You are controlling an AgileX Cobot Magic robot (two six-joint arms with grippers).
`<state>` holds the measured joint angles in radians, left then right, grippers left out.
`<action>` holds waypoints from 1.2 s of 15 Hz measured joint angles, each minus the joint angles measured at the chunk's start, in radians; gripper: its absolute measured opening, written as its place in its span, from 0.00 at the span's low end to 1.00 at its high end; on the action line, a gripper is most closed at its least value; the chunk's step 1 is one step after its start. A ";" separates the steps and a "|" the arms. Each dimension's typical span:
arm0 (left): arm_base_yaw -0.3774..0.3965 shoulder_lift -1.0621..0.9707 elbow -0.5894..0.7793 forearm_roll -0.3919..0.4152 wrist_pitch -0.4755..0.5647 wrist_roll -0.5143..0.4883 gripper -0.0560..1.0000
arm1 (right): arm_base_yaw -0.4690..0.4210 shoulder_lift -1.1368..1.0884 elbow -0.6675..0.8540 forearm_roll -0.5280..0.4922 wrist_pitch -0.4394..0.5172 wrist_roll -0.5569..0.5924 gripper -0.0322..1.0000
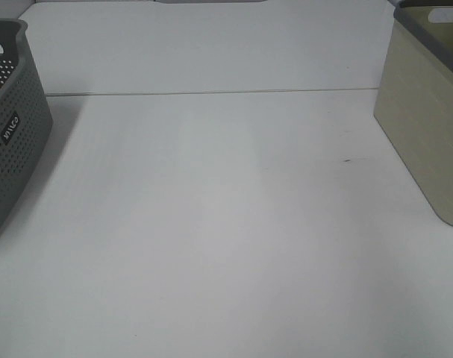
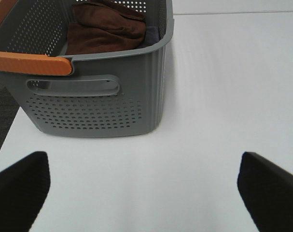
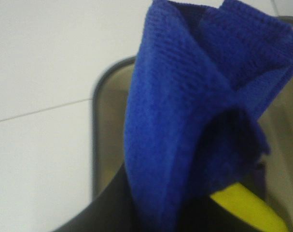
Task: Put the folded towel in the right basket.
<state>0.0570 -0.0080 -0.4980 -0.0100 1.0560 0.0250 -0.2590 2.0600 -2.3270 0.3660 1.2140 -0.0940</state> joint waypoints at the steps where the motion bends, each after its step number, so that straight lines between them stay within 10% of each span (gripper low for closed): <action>1: 0.000 0.000 0.000 0.000 0.000 0.000 0.98 | -0.022 0.000 0.031 -0.047 0.001 0.000 0.15; 5: 0.000 0.000 0.000 0.000 0.000 0.000 0.98 | -0.029 0.018 0.196 -0.156 0.010 0.005 0.17; 8: 0.000 0.000 0.000 0.000 0.000 0.000 0.98 | -0.029 0.052 0.199 -0.195 0.009 0.035 0.75; 10: 0.000 0.000 0.000 0.000 0.000 0.000 0.98 | -0.029 0.052 0.199 -0.197 0.009 0.030 0.94; 18: 0.000 0.000 0.000 0.000 0.000 0.000 0.98 | 0.155 -0.052 0.199 -0.180 0.008 0.044 0.99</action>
<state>0.0570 -0.0080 -0.4980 -0.0100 1.0560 0.0250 -0.1040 2.0080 -2.1280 0.1860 1.2220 -0.0500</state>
